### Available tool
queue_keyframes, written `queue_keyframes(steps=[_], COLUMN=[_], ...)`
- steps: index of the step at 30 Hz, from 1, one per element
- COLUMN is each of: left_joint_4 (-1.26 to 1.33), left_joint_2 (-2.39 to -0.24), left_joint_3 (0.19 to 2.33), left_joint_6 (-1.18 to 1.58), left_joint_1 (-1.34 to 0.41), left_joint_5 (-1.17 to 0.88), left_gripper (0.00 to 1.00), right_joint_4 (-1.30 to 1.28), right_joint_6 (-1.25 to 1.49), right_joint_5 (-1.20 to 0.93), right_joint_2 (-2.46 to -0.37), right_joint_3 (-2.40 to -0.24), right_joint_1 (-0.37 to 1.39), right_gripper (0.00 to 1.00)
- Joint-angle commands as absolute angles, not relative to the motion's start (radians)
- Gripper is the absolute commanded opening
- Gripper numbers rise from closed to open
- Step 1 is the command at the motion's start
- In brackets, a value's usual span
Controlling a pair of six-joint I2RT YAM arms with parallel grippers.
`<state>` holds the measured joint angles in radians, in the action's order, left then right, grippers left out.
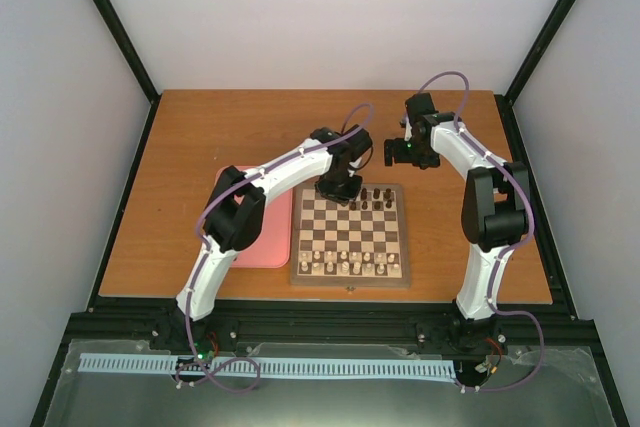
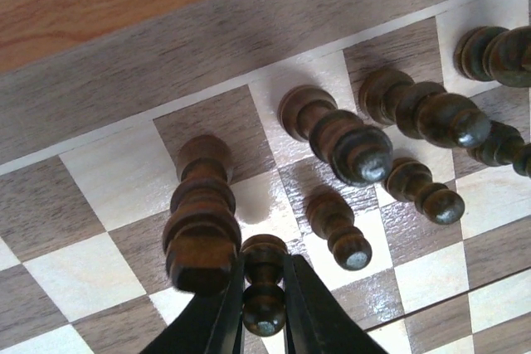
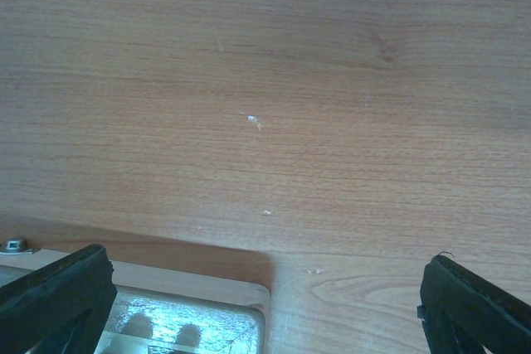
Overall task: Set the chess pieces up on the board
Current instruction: Place the chess piece on the chessboard.
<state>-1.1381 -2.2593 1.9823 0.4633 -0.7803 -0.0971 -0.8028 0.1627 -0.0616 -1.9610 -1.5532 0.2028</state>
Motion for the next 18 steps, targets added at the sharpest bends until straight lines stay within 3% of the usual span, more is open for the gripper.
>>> queue_keyframes(steps=[1,18], left_joint_4=[-1.136,-1.134], left_joint_2=[-2.29,-2.28], left_joint_3=[2.03,2.004], left_joint_6=[0.44,0.439], left_joint_1=[-0.79,-0.79], left_joint_5=[-0.086,-0.07], left_gripper=[0.15,0.24], right_joint_4=[-0.79,-0.788], right_joint_6=[0.16,0.158], right_joint_5=[-0.066,-0.068], right_joint_2=[-1.979,-1.979], right_joint_3=[-1.557,-1.553], right_joint_1=[0.198,0.198], right_gripper=[1.0,1.0])
